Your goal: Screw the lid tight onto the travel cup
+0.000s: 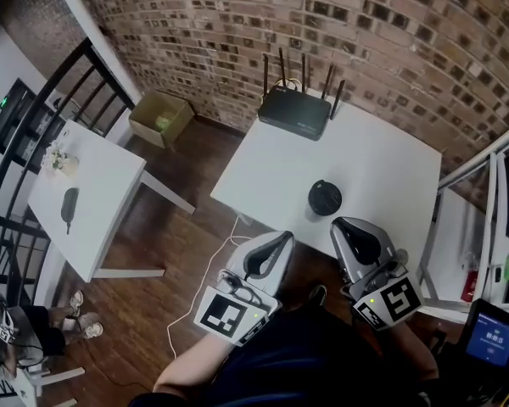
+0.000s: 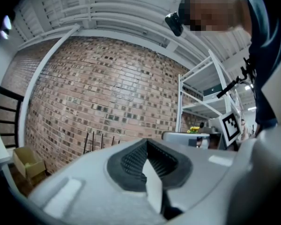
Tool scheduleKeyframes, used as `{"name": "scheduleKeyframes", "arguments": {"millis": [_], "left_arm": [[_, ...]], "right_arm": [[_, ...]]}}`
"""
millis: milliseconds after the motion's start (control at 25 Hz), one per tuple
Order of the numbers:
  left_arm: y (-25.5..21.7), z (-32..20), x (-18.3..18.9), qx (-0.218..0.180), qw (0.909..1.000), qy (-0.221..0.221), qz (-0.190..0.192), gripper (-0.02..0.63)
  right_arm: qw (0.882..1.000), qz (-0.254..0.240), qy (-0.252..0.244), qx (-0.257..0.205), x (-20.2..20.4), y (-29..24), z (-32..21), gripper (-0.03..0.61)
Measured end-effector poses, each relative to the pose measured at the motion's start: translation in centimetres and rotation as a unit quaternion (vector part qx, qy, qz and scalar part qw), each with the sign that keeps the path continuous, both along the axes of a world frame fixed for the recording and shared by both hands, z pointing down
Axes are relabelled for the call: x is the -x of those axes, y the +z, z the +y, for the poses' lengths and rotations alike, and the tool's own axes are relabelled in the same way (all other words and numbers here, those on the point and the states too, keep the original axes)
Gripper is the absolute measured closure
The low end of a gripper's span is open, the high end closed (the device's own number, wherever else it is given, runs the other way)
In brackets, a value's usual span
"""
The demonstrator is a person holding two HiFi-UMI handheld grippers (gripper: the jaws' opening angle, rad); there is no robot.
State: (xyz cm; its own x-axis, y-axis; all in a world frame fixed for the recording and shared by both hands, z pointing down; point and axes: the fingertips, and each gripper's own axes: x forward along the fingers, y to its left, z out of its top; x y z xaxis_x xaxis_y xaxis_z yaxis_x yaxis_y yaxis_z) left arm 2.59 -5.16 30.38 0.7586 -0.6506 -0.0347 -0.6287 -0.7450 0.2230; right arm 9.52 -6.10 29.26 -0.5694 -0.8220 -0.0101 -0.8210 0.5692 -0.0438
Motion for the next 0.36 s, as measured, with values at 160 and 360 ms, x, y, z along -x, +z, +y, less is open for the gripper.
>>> {"name": "scheduleKeyframes", "arguments": {"millis": [160, 360], "left_arm": [[0.06, -0.19, 0.03, 0.004, 1.0, 0.004, 0.0, 0.607], [0.06, 0.14, -0.16, 0.01, 0.9999, 0.006, 0.003, 0.607]], "right_arm": [[1.0, -0.002, -0.002, 0.008, 0.3, 0.1, -0.1, 0.555], [1.0, 0.019, 0.002, 0.015, -0.1, 0.82, 0.13, 0.555]]}}
